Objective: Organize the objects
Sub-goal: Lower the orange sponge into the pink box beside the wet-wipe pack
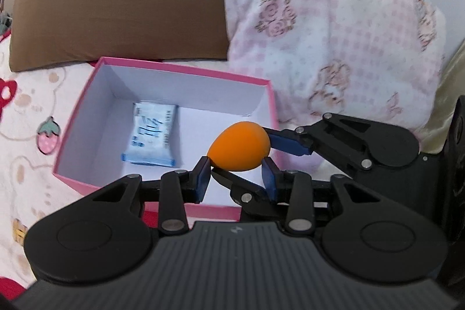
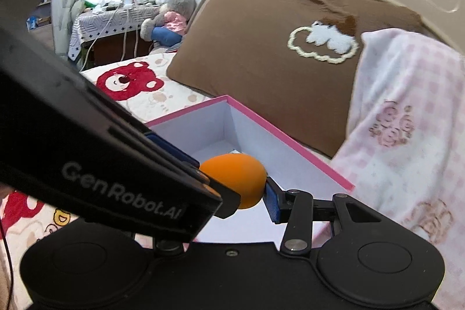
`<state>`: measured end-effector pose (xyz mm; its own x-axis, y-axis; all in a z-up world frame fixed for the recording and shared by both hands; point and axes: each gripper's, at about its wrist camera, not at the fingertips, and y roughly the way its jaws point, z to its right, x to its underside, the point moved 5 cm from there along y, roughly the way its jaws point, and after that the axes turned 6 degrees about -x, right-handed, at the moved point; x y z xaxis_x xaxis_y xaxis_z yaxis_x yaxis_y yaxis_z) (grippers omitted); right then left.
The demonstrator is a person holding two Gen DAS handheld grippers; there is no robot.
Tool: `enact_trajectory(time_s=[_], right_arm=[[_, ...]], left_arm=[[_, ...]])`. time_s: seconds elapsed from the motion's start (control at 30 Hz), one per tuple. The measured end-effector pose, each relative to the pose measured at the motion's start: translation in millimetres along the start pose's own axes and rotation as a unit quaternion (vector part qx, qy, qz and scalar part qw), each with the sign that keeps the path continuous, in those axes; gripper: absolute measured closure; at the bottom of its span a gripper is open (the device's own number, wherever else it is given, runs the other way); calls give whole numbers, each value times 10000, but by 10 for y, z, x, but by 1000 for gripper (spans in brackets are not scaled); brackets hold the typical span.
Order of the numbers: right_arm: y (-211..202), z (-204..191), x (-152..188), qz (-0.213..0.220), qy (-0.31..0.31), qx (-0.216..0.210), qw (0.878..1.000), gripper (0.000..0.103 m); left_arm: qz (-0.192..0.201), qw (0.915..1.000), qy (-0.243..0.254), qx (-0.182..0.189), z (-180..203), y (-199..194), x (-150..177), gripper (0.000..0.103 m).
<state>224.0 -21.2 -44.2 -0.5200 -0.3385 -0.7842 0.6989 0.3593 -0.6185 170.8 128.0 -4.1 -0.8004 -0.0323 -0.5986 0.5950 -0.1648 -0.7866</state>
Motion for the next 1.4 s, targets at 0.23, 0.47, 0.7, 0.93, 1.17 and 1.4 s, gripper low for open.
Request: enact_trajectory(time_s=[0.23,0.47,0.7,0.93,1.17,1.4], right_arm=[[412,263,-45,-177,397,-387,9983,54],[939,618,-58,-704,925,-858,9895,54],[1402,836,-3,-1438,1110,-909,9792,54],[1667,861,68,-1840,1087,-722,9742,54],[1877,902,104,-2390,1180,-883,9598,52],[1921,945,114,-2398,1135,-738,9613,50]], left_arm=[[-422,9989,-185,-28,-208,387,-230,67],[-957,9938,-557,-121,-391,948,-428,67],[-1237,9845,-1240,64,-613,1480,-479,66],[-1417,9757,-1658,199,-756,1788,-476,67],[-1423,9695,-1962,360,-881,1982,-430,73],[-1279,9747,-1815,268,-960,2058,-426,78]])
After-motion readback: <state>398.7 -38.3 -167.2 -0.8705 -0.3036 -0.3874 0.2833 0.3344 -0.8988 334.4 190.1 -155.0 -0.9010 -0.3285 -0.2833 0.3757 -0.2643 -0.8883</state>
